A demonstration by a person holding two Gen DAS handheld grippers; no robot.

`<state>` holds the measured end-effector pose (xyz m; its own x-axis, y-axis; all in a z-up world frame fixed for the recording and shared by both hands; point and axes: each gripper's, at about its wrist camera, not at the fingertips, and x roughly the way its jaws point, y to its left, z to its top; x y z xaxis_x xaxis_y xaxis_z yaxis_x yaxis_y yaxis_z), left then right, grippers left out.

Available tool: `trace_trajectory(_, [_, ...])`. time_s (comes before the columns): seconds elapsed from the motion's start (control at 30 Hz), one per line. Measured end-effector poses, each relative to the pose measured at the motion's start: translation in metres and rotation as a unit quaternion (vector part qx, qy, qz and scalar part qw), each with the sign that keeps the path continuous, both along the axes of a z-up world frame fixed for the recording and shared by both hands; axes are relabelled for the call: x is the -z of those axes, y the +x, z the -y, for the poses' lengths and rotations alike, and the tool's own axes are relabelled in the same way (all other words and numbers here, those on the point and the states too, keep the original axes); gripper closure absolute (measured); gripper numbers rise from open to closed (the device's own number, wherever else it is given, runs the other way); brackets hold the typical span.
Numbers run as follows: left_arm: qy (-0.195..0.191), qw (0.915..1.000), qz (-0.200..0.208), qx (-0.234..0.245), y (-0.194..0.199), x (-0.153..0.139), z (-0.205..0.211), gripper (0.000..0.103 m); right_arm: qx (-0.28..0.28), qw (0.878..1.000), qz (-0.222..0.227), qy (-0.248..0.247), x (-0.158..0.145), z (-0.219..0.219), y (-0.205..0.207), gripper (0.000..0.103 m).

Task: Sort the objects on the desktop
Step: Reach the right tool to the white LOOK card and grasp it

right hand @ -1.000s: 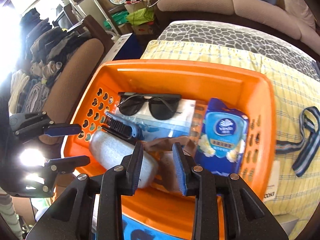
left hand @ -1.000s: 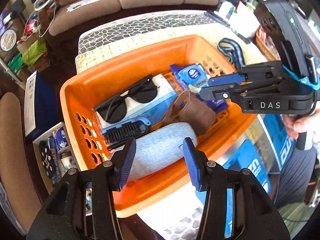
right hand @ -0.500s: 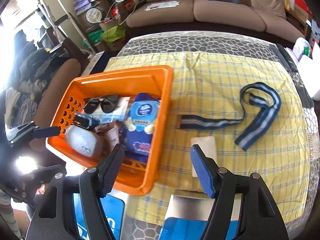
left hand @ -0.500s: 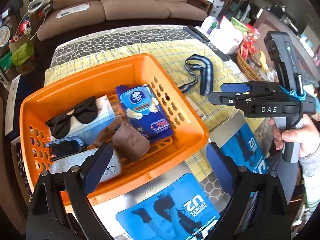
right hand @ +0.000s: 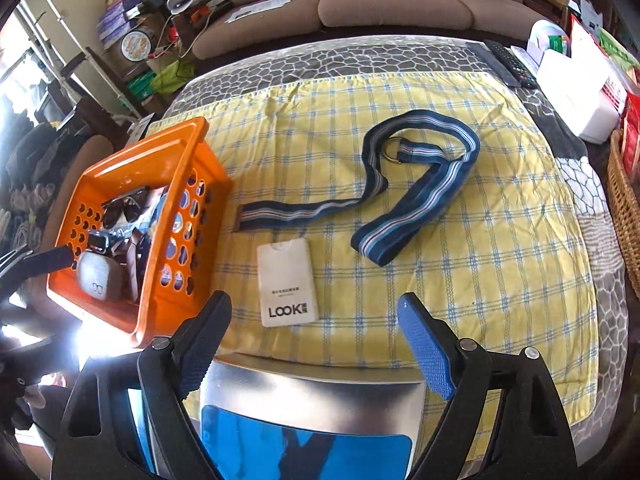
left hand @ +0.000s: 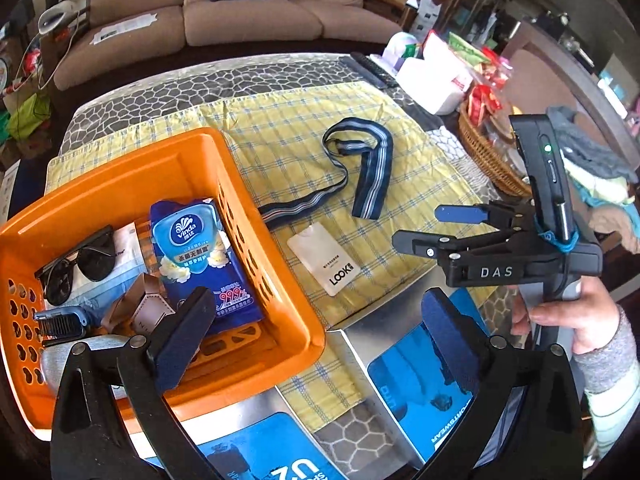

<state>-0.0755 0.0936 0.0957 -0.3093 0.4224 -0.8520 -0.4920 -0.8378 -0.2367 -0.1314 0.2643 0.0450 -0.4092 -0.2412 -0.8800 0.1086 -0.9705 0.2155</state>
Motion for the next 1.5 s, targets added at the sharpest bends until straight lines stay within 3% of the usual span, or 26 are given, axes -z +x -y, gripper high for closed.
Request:
trace_trajectory(0.23, [0.003,0.9992,0.005,-0.038,-0.009,0.014,-0.003,0.0,-0.017,1.0,0.011,0.01,0.019,0.002,-0.008,0.004])
trace_trajectory(0.63, [0.028,0.9951,0.034,-0.089,-0.024,0.028,0.016,0.0,-0.071,0.995,0.058,0.025,0.068,0.042,-0.028,0.005])
trace_trajectory(0.73, [0.031,0.9946,0.039,-0.091,-0.026,0.029,0.02,0.0,-0.081,0.994,0.066,0.035,0.078,0.051,-0.032,0.011])
trace_trajectory(0.8, [0.036,0.9943,0.044,-0.091,-0.028,0.029,0.02,0.0,-0.084,0.993,0.072,0.038,0.083,0.054,-0.034,0.021])
trace_trajectory(0.93, [0.039,0.9941,0.044,-0.091,-0.028,0.027,0.017,0.0,-0.089,0.992,0.082,0.043,0.091,0.058,-0.038,0.025])
trace_trajectory(1.07, [0.045,0.9938,0.051,-0.088,-0.03,0.026,0.01,0.0,-0.097,0.99,0.082,0.067,0.096,0.058,-0.038,0.047])
trace_trajectory(1.3, [0.06,0.9921,0.068,-0.086,-0.036,0.021,-0.019,0.005,-0.077,0.993,0.076,0.048,0.088,0.022,-0.034,0.047])
trace_trajectory(1.5, [0.117,0.9828,0.118,-0.079,-0.042,0.024,-0.061,0.015,-0.028,0.996,0.08,-0.019,0.085,-0.036,-0.025,0.047])
